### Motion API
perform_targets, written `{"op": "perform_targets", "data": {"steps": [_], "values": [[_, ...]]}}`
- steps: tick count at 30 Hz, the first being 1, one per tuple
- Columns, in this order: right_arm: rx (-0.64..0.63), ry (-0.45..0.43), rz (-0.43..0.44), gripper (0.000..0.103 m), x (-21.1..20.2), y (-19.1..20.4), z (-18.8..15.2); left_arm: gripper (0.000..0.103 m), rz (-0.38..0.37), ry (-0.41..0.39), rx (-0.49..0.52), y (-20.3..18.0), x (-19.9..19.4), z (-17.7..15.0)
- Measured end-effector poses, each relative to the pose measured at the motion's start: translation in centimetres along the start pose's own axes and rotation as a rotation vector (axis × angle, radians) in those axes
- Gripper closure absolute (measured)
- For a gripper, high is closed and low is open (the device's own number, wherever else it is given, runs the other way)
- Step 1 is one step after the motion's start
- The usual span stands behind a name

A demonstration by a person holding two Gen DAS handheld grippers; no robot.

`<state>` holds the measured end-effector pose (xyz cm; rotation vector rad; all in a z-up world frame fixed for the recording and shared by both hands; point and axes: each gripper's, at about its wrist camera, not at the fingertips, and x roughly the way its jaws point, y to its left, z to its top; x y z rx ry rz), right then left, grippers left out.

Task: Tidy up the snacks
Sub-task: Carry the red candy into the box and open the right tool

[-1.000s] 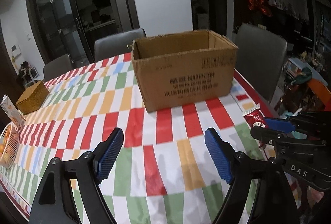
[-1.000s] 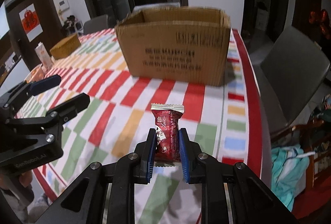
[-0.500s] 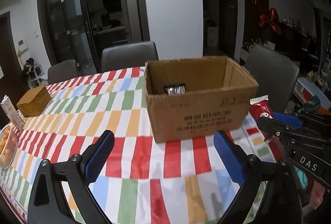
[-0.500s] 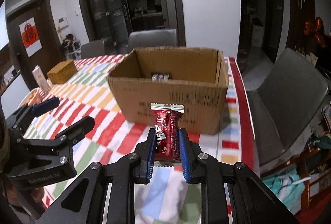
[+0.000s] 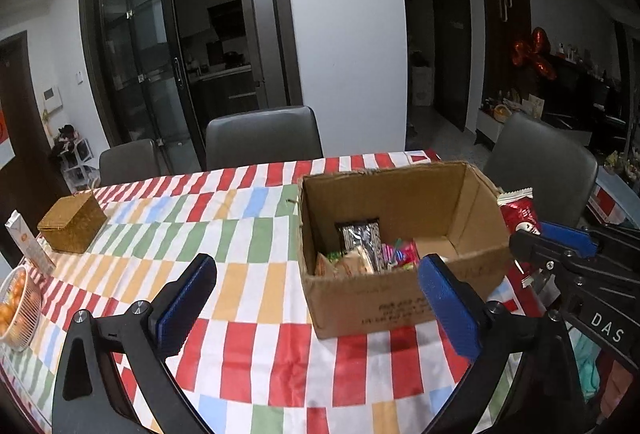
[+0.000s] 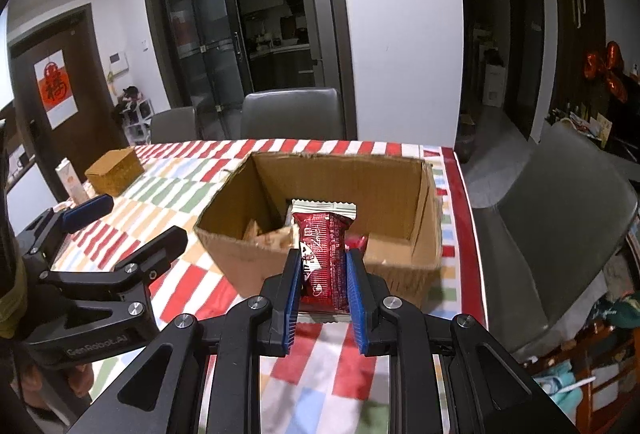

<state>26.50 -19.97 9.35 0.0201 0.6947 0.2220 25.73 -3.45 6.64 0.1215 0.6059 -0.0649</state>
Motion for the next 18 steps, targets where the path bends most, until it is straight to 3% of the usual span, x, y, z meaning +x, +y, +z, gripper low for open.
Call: {"op": "perform_targets", "data": {"steps": [18], "values": [[0.0, 0.031, -0.034, 0.08, 4.6, -0.7, 5.1, 0.0, 0.032, 0.025, -0.022, 1.4, 3.1, 3.1]]}}
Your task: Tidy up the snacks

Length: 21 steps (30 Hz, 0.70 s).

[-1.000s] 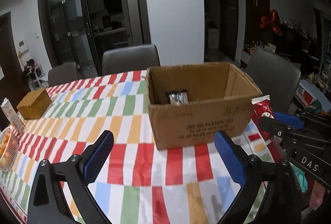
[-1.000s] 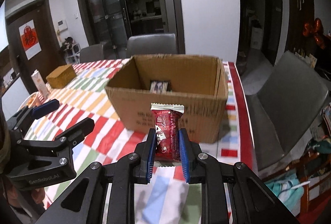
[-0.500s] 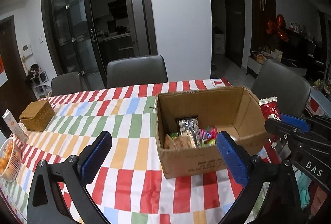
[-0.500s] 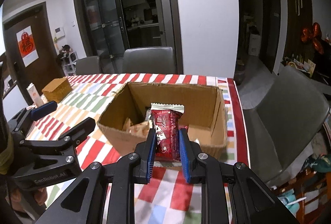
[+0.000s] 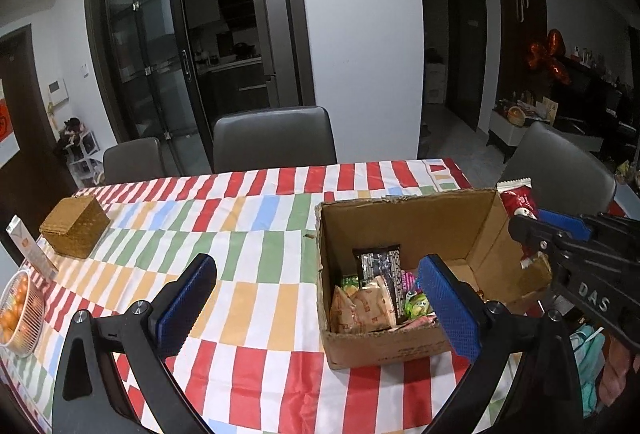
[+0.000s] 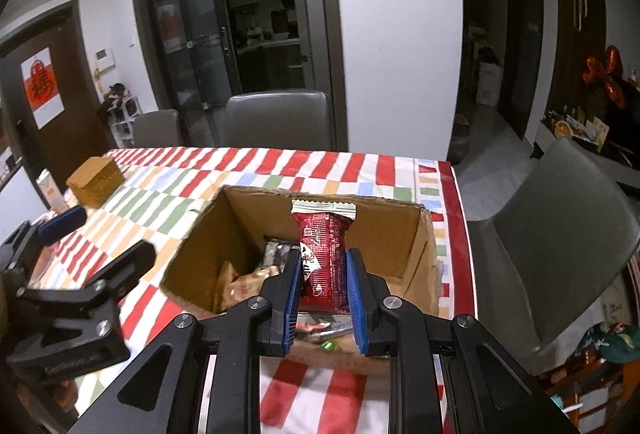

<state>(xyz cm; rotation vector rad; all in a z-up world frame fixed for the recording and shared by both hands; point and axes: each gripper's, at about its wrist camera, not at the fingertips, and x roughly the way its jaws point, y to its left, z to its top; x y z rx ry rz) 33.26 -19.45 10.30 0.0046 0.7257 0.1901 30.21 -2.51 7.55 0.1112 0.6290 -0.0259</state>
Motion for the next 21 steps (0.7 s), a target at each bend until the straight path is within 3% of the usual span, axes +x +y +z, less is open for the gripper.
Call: {"op": "perform_targets", "data": {"steps": [3, 5, 9, 21], "values": [[-0.001, -0.004, -0.024, 0.078, 0.6, -0.3, 0.6, 0.0, 0.015, -0.007, 0.01, -0.1, 0.0, 0.0], [-0.012, -0.002, -0.048, 0.066, 0.7, -0.3, 0.8, 0.0, 0.018, -0.01, 0.013, -0.1, -0.1, -0.1], [-0.031, -0.018, -0.075, 0.063, -0.2, -0.1, 0.3, 0.0, 0.02, -0.013, 0.018, -0.1, -0.3, -0.1], [-0.042, -0.106, -0.076, 0.046, -6.8, 0.9, -3.1, 0.0, -0.012, -0.074, 0.045, -0.2, -6.1, -2.9]]}}
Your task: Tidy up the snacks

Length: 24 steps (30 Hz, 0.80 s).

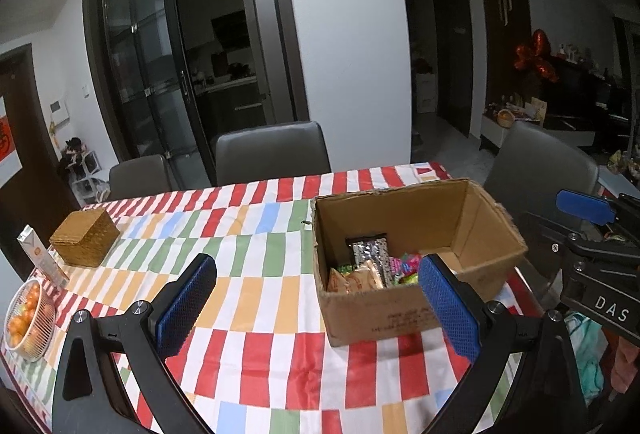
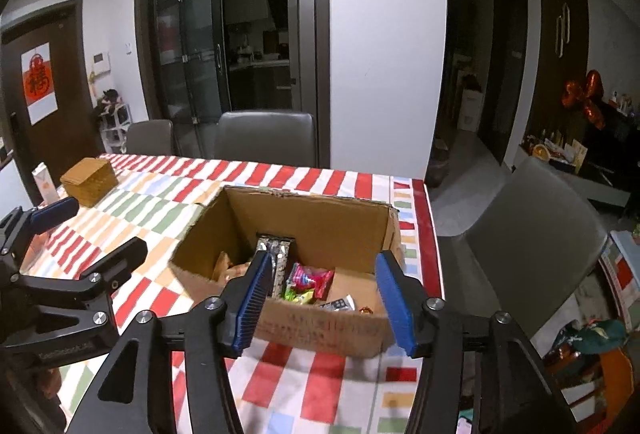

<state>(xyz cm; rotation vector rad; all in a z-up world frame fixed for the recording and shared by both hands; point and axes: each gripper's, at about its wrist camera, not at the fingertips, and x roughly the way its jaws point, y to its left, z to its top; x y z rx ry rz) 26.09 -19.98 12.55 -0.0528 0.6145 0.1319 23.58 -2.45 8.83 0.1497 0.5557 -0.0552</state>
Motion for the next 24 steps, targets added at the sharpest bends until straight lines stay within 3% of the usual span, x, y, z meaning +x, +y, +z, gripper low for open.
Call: {"op": "perform_targets", "data": {"steps": [13, 24], "values": [[0.0, -0.061, -0.024, 0.029, -6.9, 0.7, -5.1, 0.0, 0.011, -0.085, 0.015, -0.4, -7.7, -4.4], [-0.003, -0.063, -0.031, 0.024, -10.0, 1.6, -9.0, 0.0, -0.002, -0.073, -0.007, 0.0, -10.3, -7.4]]}}
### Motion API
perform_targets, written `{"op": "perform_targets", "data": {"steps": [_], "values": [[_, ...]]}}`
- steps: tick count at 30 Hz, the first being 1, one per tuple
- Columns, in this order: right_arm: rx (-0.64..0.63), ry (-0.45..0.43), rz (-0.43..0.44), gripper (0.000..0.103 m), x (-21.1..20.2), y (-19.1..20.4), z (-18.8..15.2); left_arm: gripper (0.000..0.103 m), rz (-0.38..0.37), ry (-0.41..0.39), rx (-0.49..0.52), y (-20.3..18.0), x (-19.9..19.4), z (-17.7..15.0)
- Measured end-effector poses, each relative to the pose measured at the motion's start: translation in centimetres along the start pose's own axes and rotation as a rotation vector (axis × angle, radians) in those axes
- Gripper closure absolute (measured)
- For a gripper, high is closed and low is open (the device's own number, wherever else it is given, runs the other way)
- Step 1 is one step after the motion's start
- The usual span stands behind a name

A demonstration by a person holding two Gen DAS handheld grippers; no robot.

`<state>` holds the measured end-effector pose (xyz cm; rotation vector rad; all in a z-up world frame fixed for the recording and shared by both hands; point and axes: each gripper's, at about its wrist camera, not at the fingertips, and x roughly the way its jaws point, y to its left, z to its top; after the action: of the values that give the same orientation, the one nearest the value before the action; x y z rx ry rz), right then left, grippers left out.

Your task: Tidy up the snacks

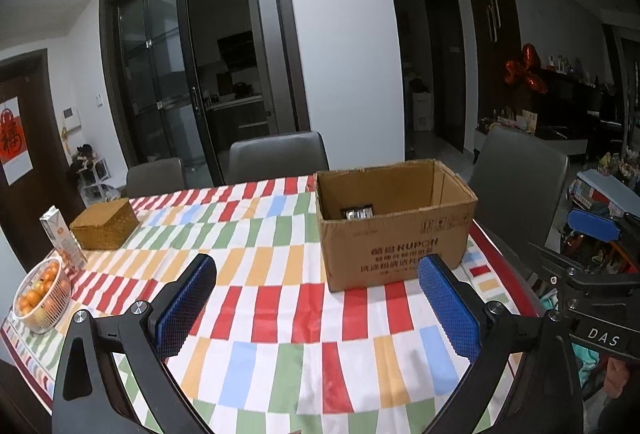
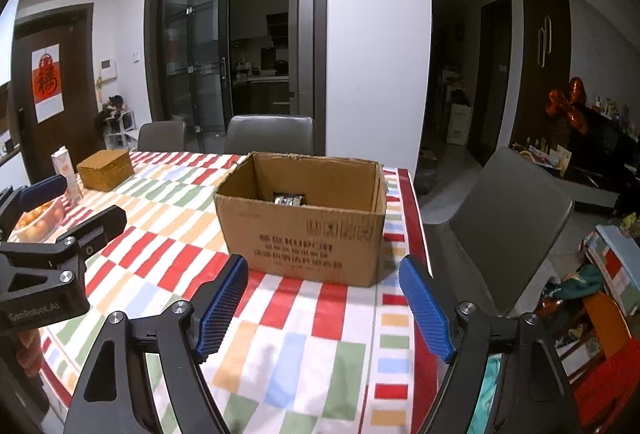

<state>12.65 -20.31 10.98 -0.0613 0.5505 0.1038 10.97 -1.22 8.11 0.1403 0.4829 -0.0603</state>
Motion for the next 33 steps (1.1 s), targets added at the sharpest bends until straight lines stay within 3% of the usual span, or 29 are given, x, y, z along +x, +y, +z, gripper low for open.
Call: {"op": "perform_targets", "data": {"steps": [33], "values": [[0.001, -0.015, -0.003, 0.022, -1.6, 0.7, -1.3, 0.0, -0.009, -0.001, 0.017, -0.4, -1.7, -1.2]]}}
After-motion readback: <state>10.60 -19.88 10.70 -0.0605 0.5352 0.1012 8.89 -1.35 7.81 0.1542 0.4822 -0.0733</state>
